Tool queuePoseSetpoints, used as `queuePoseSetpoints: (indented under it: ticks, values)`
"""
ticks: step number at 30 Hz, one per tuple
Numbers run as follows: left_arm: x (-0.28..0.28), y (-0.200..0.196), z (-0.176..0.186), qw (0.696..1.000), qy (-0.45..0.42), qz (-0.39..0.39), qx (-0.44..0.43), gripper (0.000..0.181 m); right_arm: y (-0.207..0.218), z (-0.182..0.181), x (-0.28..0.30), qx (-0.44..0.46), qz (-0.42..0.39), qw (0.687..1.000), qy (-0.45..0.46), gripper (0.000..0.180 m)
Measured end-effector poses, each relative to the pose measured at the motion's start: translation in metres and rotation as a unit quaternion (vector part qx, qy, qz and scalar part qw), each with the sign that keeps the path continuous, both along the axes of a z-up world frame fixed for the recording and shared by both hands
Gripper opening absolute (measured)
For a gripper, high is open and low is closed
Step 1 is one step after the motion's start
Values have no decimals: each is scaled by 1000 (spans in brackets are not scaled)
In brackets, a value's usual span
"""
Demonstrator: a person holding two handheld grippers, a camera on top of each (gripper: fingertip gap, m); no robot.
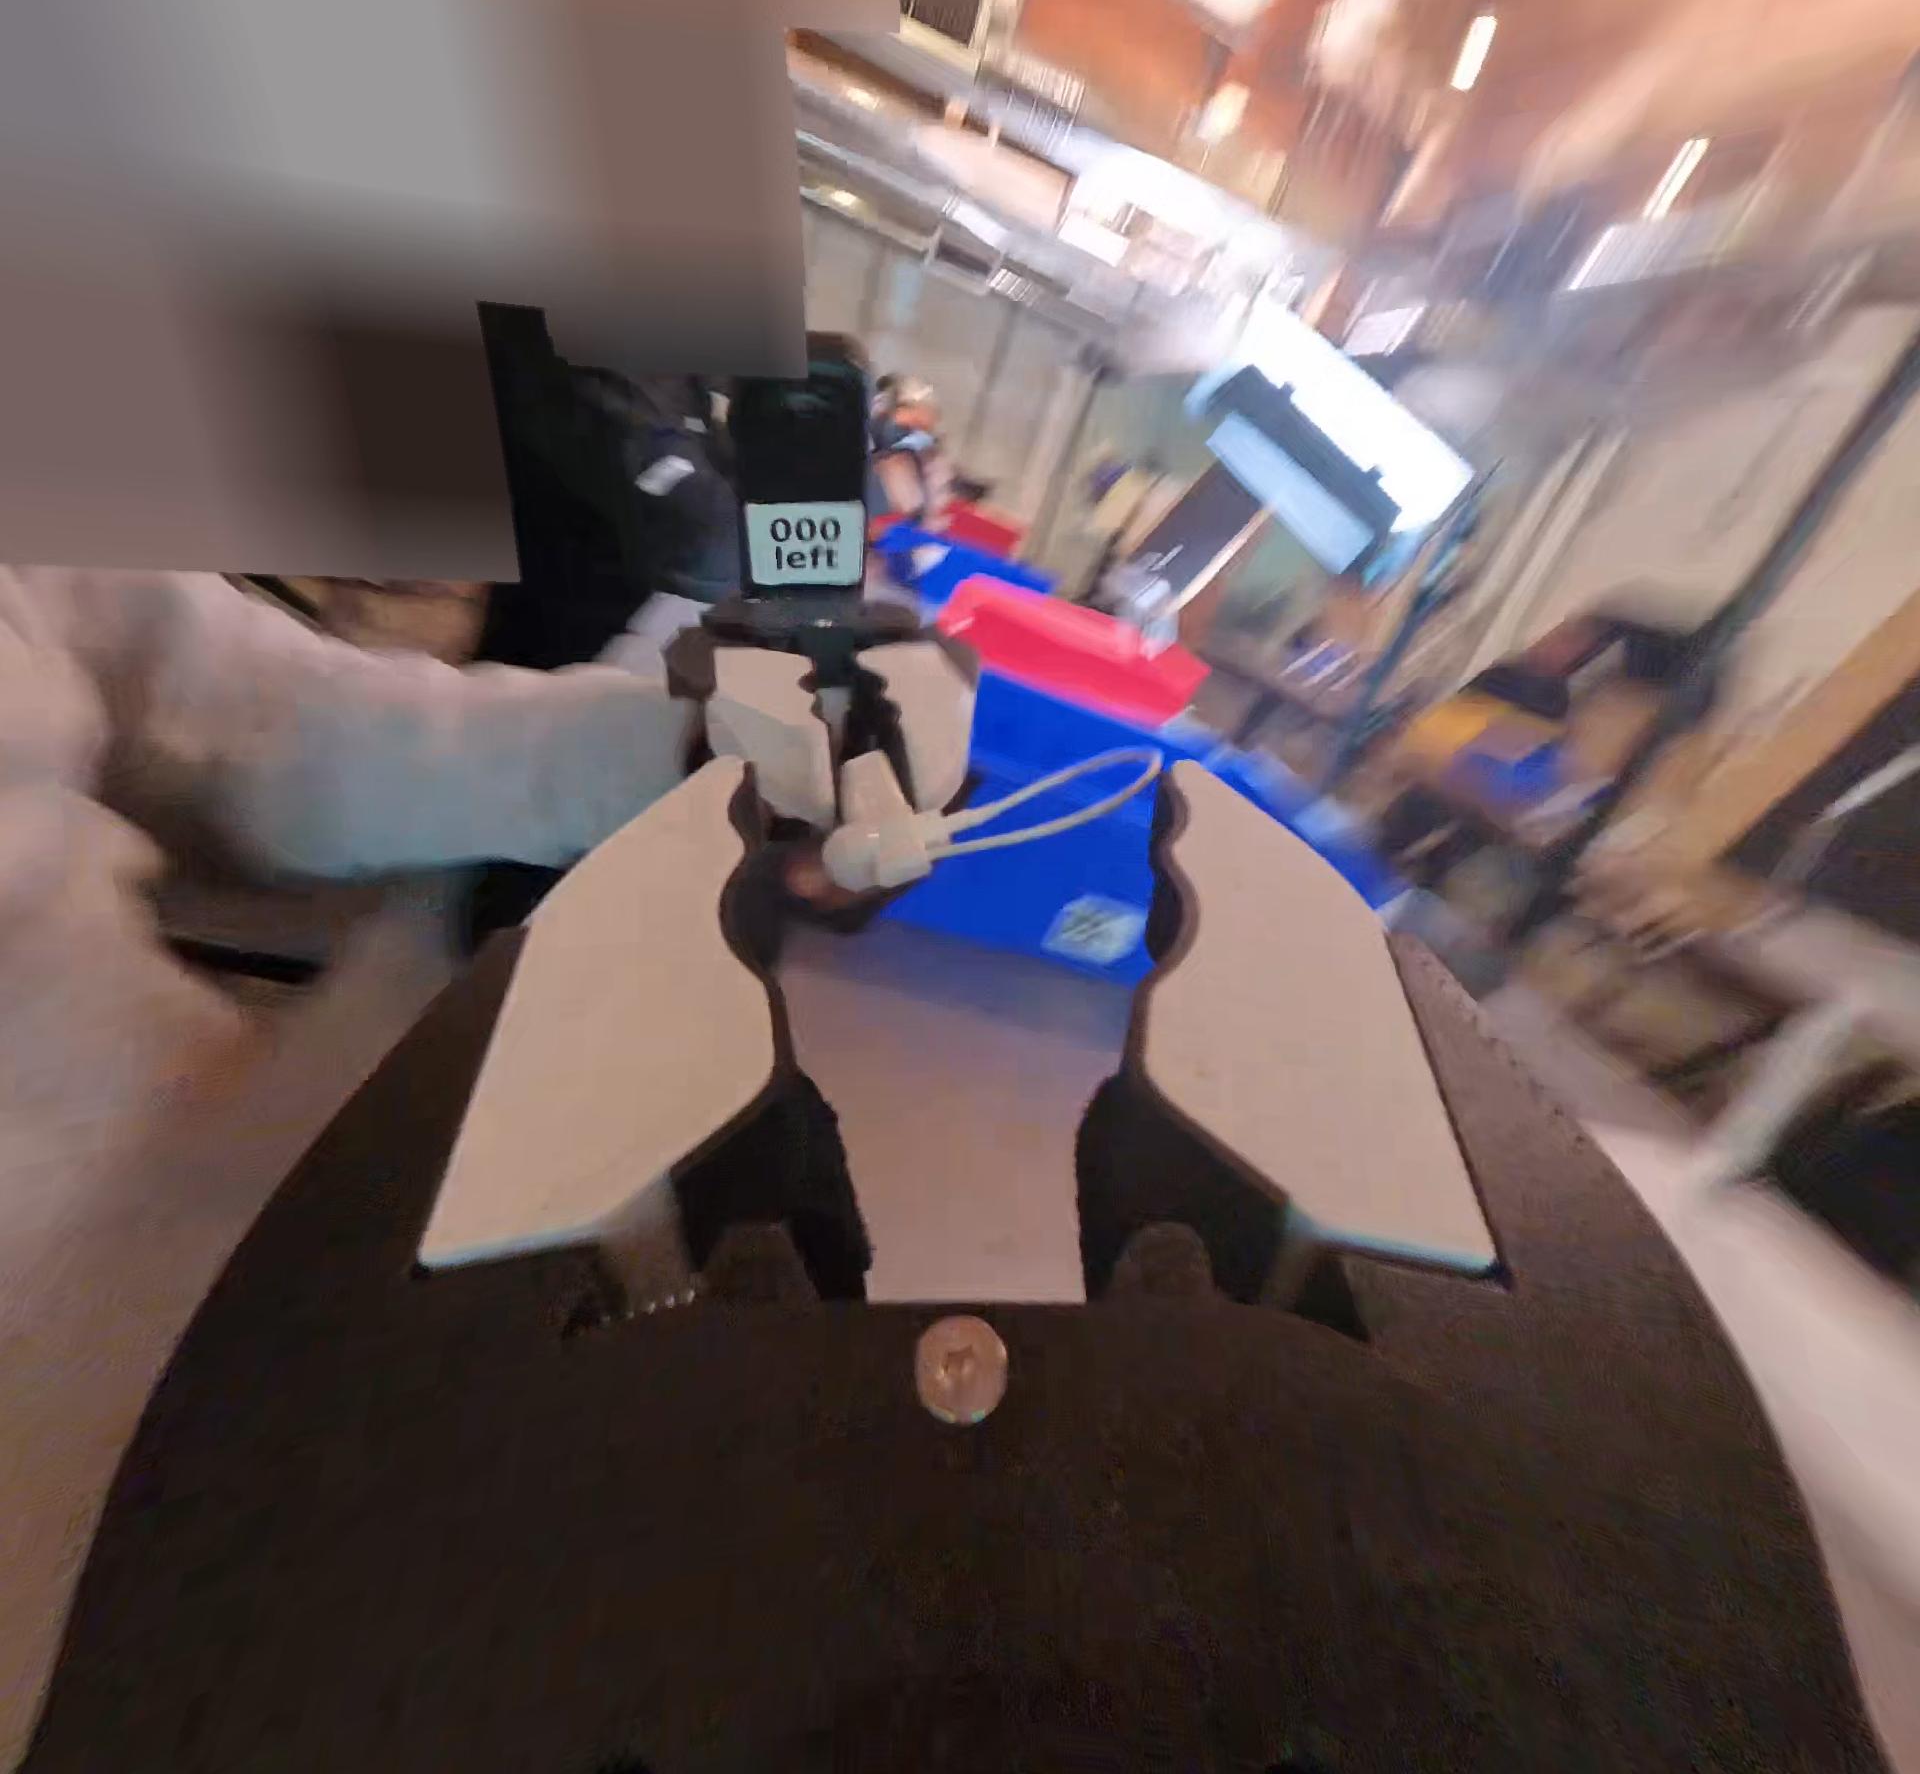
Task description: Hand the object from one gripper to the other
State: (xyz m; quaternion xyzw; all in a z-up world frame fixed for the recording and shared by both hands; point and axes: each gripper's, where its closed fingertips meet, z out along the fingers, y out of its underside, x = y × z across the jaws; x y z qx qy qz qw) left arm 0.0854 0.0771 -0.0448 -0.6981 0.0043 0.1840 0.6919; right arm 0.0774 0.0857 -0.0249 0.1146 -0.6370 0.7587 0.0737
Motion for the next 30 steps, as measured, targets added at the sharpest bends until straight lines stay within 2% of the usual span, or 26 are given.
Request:
queuePoseSetpoints:
  ticks: [1, 3, 6, 9, 12, 15, 16, 18, 19, 21, 23, 25, 27, 30]
  values:
    - [1, -2, 4, 998, -52, -22, 25, 14, 4, 7, 3, -30, -35, 994, 95, 70]
    - [1, -5, 4, 986, -148, -61, 55, 14, 9, 12, 13, -55, -94, 956, 272, 66]
    - [2, -5, -2, 955, -267, -109, 73, 14, 2, -1, 19, -20, -140, 898, 416, 61]
    - [7, -1, -7, 944, -295, -131, 61, 14, -6, -18, 17, 31, -155, 862, 481, 43]
    - [10, 1, -12, 944, -298, -132, 43, 14, -9, -25, 17, 56, -157, 853, 495, 18]
    - [11, 1, -9, 945, -292, -138, 53, 13, -9, -27, 17, 68, -149, 862, 480, 13]
    - [10, 2, -6, 951, -272, -132, 60, 15, -9, -27, 16, 72, -143, 875, 458, 13]
    - [6, 2, 0, 973, -197, -93, 71, 44, -6, -19, 14, 59, -130, 915, 376, 13]
    - [4, 2, 3, 986, -139, -69, 69, 50, -4, -14, 9, 54, -125, 939, 315, 13]
    - [1, -1, 10, 998, 1, -9, 56, 52, 2, -7, -2, 52, -95, 982, 156, 13]
    - [-4, -3, 12, 987, 144, 65, 14, 52, 7, -4, -5, 55, -23, 998, -22, 13]
    - [-4, -1, 10, 963, 246, 103, -28, 52, 9, -10, -6, 81, 53, 977, -188, 13]
    - [-3, 4, 2, 948, 292, 108, -63, 48, 8, -20, -7, 114, 108, 936, -316, 13]
    - [-8, 8, -13, 935, 313, 115, -119, 36, 7, -26, -4, 130, 146, 906, -374, 13]
